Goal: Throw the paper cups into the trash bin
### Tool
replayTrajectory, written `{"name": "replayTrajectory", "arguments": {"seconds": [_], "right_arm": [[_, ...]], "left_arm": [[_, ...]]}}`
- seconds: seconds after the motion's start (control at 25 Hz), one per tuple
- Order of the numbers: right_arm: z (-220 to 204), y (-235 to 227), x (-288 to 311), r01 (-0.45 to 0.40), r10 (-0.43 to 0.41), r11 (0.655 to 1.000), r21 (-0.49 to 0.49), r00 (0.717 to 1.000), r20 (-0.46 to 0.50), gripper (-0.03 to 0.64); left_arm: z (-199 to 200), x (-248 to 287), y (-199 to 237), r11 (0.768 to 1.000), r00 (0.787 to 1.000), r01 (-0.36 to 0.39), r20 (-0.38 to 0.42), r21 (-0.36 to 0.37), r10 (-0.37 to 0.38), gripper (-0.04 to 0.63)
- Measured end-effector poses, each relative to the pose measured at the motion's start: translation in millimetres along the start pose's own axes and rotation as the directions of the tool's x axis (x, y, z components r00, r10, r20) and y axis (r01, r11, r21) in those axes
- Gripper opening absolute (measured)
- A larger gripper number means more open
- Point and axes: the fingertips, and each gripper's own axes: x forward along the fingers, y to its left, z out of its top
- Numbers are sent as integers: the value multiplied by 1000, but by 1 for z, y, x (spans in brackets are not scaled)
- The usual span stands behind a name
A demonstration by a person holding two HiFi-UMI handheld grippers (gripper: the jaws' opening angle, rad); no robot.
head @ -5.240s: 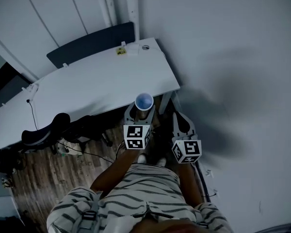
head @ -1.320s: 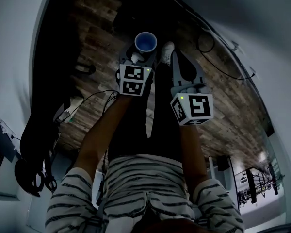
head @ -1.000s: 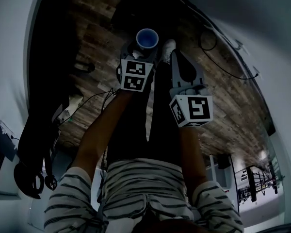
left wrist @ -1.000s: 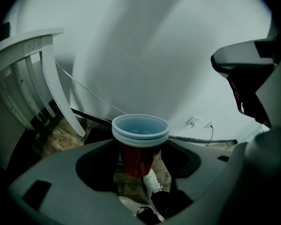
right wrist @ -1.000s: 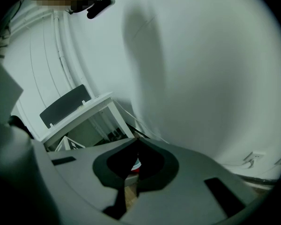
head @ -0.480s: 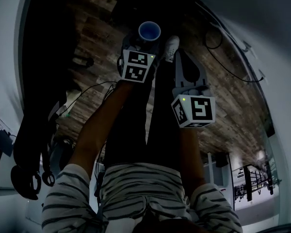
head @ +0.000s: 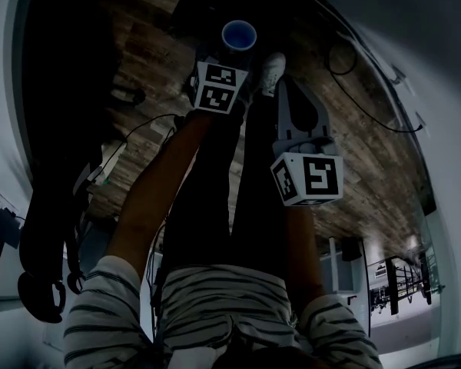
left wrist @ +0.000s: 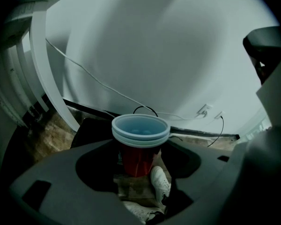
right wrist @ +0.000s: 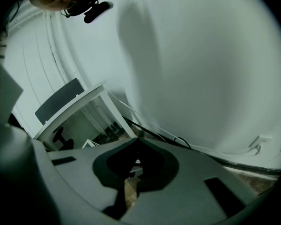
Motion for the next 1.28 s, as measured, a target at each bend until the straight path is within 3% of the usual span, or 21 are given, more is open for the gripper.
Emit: {"name": "replayTrajectory", "arguments": {"seconds": [0.68, 0.92, 1.28], "right_arm": [[-14, -9, 24, 16, -16, 1000, 7, 1000, -11, 18], [-22, -13, 33, 16, -15, 1000, 13, 1000, -25, 17], [-26, -17, 41, 20, -19, 1000, 16, 1000, -25, 18]], "left_arm": [[-23, 61, 20, 999, 998, 8, -64, 35, -6, 302], [-29, 84, 27, 1000, 996, 15, -84, 14, -14, 302], [-36, 110, 37, 999, 994, 4, -108, 50, 2, 302]]}}
